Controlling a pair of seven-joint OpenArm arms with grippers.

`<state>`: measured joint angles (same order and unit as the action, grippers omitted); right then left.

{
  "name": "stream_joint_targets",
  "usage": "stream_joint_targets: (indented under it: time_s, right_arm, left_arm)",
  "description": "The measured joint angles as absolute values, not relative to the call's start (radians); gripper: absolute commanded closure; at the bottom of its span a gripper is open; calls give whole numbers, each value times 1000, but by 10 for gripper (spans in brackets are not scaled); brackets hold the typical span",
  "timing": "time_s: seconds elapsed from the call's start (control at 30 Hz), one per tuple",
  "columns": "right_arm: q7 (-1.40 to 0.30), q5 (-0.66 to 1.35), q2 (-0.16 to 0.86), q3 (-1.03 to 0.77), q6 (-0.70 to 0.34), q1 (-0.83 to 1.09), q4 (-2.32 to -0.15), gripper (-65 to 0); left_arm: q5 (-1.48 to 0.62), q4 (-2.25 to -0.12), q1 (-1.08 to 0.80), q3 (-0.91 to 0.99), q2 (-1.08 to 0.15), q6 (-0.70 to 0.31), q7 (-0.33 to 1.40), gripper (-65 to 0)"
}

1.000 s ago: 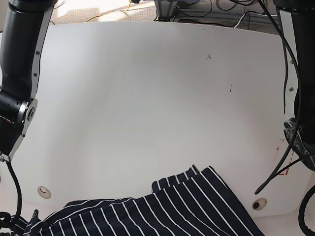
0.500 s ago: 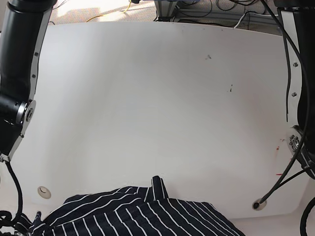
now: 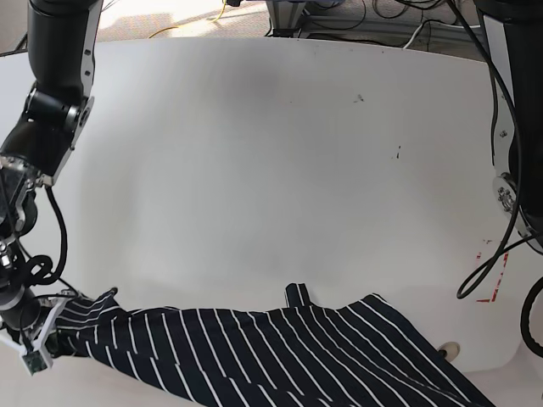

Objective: Layout the t-shirt on the table in an organized manner, then fold the t-shirt properly
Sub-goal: 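Swing the held shirt back and lay it across the table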

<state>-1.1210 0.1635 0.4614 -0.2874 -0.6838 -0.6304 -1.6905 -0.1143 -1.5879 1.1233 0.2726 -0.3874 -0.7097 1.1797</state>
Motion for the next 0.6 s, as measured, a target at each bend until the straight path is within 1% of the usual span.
stream_joint_targets:
  time_s: [0.17, 0.27, 0.4, 0.6]
  right_arm:
    - [-1129, 158, 373, -350, -681, -411, -1791, 0]
    - [-1131, 163, 310, -378, -685, -289, -1848, 0]
    - [-1134, 154, 244, -410, -683, -171, -1891, 0]
    - [-1128, 139, 159, -413, -682, -9, -1948, 0]
  left_arm:
    - [-112, -1681, 977, 315, -397, -704, 1274, 0]
    - [-115, -1773, 842, 371, -390, -705, 1302, 0]
    - [-107, -1858, 675, 430, -392, -702, 1367, 0]
    - [-117, -1931, 437, 518, -388, -701, 1360, 0]
